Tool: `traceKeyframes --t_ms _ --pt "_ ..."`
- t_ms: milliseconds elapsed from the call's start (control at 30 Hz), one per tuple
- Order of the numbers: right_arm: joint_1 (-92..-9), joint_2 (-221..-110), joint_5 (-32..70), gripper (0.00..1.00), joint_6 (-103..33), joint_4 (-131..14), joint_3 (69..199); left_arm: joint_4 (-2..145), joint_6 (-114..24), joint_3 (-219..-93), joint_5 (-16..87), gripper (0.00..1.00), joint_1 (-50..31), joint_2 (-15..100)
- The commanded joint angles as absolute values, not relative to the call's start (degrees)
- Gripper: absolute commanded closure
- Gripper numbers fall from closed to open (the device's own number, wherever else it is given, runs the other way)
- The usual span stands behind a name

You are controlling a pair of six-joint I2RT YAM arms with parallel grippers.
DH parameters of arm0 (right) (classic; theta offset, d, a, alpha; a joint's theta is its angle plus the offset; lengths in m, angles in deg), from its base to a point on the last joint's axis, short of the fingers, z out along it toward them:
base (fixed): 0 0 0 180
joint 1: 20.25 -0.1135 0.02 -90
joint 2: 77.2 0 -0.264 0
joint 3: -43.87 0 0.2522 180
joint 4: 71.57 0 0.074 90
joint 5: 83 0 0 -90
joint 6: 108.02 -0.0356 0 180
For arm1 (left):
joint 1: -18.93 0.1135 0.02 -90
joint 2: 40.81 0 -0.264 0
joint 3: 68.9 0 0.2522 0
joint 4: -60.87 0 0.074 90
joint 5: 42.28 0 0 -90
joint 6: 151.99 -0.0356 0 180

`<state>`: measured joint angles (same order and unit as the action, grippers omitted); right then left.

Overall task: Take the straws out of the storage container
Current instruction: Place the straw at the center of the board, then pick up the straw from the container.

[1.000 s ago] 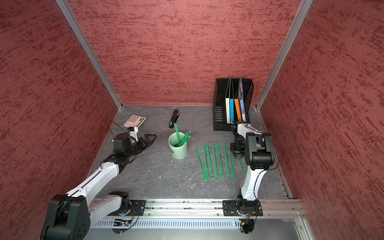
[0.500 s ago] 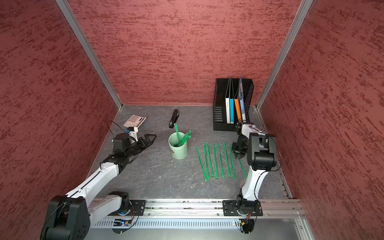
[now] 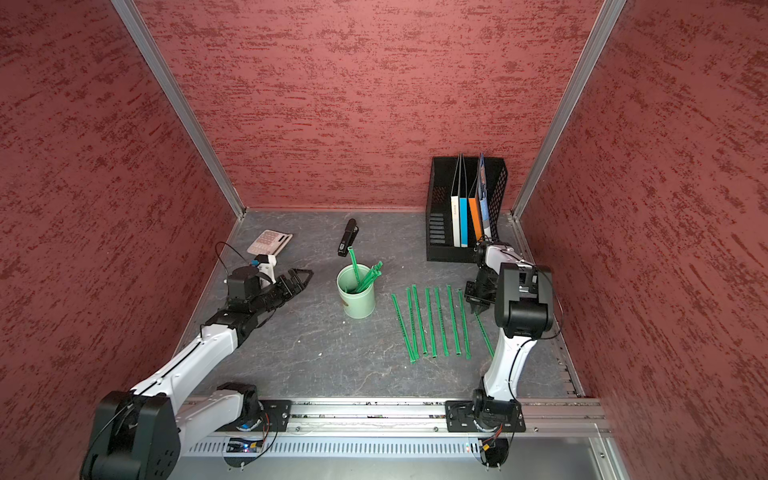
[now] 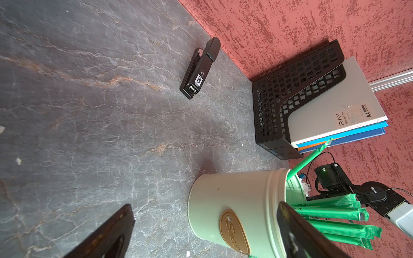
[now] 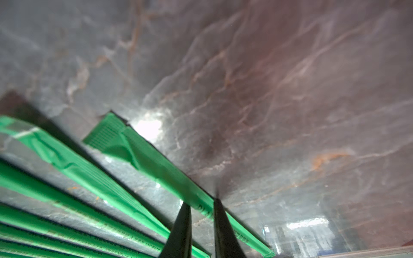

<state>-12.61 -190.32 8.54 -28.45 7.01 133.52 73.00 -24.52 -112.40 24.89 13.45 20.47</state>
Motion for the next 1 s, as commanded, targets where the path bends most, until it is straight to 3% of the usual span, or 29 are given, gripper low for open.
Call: traceKeyframes --t_ms 0,300,967 --pt "-11.9 -193.1 9.2 0.84 -28.9 2.3 134.6 73.8 -26.2 -114.2 25.6 0.00 13.3 19.4" --pt "-11.3 -194.0 10.2 0.90 -29.0 1.2 135.0 74.0 -26.3 -114.1 25.7 0.00 13.3 19.6" --pt "-10.9 -196.4 10.5 0.91 -27.9 2.3 140.3 74.2 -26.6 -114.8 25.7 0.00 13.3 20.4"
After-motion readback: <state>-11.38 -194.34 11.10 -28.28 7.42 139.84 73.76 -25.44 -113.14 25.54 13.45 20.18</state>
